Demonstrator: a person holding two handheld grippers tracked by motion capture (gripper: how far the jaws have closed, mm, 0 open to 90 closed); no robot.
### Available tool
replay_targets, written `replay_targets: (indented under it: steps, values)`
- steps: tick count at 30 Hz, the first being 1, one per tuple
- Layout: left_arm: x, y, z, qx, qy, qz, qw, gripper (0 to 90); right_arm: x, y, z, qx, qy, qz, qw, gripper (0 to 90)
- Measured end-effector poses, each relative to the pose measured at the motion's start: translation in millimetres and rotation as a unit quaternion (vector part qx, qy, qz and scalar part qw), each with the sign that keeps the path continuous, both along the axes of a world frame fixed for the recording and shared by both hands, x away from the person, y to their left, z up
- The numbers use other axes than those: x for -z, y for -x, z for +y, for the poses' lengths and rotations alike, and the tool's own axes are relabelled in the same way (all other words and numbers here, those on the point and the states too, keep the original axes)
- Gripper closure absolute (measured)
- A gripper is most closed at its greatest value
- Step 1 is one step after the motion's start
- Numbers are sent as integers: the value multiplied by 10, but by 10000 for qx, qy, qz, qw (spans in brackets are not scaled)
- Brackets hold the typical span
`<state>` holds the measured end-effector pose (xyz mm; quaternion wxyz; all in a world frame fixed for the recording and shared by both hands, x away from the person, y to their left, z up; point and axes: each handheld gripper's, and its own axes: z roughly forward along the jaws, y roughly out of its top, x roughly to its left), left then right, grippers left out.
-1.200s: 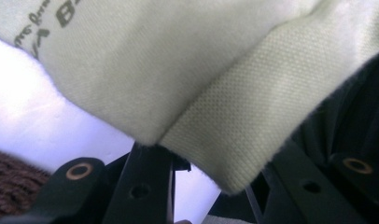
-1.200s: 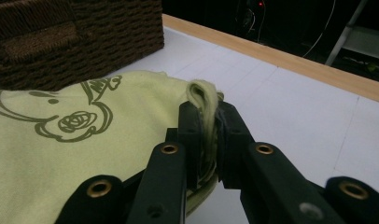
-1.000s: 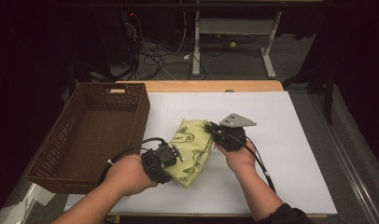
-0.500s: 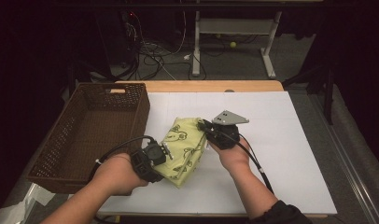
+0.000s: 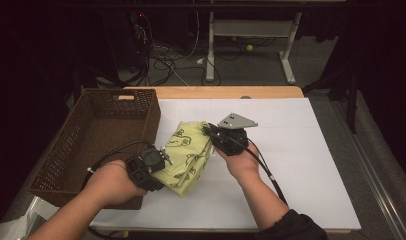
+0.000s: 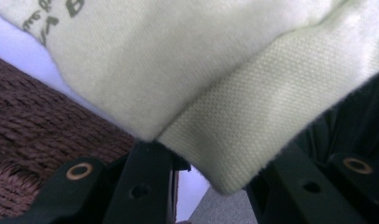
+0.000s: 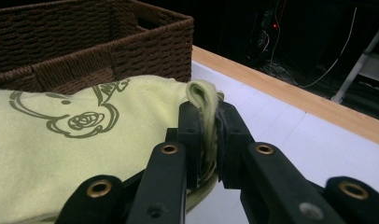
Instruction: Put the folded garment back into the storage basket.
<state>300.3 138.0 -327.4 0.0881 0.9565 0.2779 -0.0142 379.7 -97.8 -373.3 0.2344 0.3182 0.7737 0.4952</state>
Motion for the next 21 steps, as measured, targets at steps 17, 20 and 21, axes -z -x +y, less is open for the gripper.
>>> replay_targets:
  steps: [17,20,21]
  values:
    - [-228,-75,163,-125,-207,53,9997,745,-237,-99,233,-143,28,-176,9997,836]
    - [-253,-92,205,-178,-277,48,9994,746,-279,-123,281,-165,16,-197,9997,836]
    - [-257,-97,220,-188,-289,32,9994,746,-292,-133,299,-193,27,-216,9996,836]
